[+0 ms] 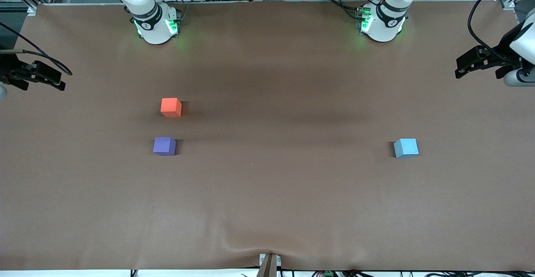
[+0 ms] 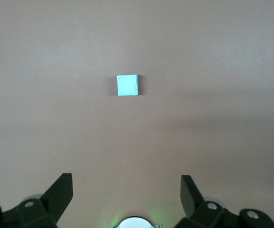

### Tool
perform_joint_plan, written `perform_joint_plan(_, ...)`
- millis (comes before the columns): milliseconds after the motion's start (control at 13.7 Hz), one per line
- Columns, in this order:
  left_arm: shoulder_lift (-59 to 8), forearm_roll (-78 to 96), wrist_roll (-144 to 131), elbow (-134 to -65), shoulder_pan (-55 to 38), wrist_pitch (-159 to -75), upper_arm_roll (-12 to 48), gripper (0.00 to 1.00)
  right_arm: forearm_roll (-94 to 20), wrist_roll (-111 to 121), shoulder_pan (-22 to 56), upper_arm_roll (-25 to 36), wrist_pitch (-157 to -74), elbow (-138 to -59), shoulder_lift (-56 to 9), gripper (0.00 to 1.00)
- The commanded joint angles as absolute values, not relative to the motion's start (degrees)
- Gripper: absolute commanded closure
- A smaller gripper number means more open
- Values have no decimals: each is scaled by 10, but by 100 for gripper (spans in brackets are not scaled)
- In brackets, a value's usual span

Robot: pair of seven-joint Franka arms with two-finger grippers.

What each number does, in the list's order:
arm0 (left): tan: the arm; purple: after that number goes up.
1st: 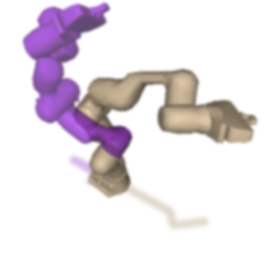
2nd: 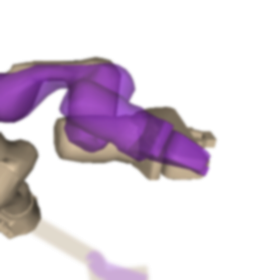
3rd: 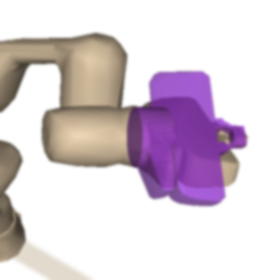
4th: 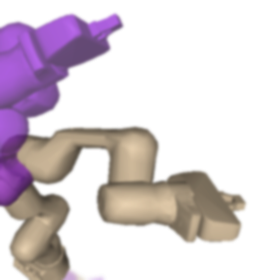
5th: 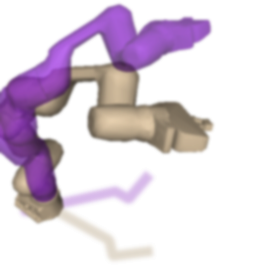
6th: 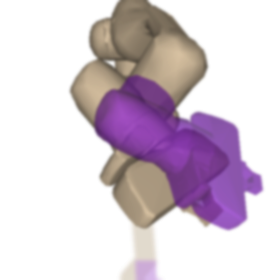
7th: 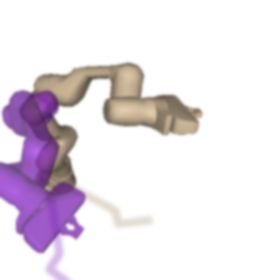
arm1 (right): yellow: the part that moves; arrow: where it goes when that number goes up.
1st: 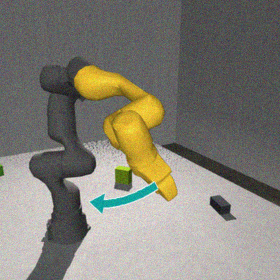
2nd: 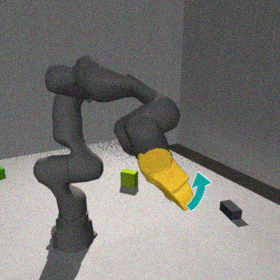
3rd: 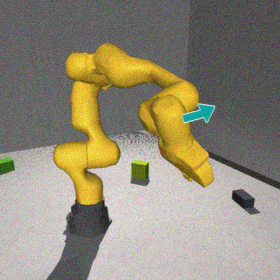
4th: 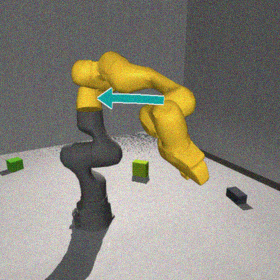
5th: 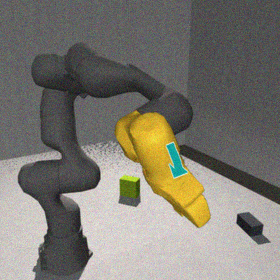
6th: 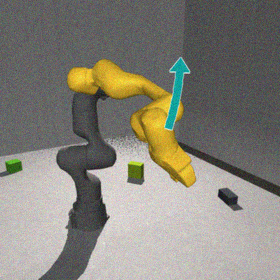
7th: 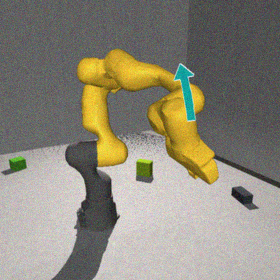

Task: Place blue block between orange and purple blocks
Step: 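Reach the left gripper toward the light blue cube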

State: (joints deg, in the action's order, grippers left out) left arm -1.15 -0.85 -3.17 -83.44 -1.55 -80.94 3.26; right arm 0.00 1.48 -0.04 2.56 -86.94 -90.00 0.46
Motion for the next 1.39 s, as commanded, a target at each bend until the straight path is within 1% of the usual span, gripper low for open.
perform_joint_plan(0, -8, 0, -20, -831, -14, -801, 31, 0, 11, 34, -11, 13, -871, -910, 21, 0)
perform_joint_plan(292, -18, 0, -28, -830, -15, -802, 31, 0, 4, 33, -11, 13, -878, -910, 18, 0)
perform_joint_plan(730, -54, -1, -33, -831, -18, -810, 31, 0, 4, 33, -16, 15, -865, -911, 18, 0)
perform_joint_plan(1021, -114, -7, -34, -838, -18, -872, 33, 0, 4, 33, -16, 15, -865, -911, 17, 0)
perform_joint_plan(1240, -167, -8, -33, -836, -12, -882, 30, 0, 4, 33, -17, 15, -866, -911, 16, 0)
perform_joint_plan(1313, -183, -9, -33, -835, -13, -896, 29, 0, 4, 33, -17, 15, -866, -911, 16, 0)
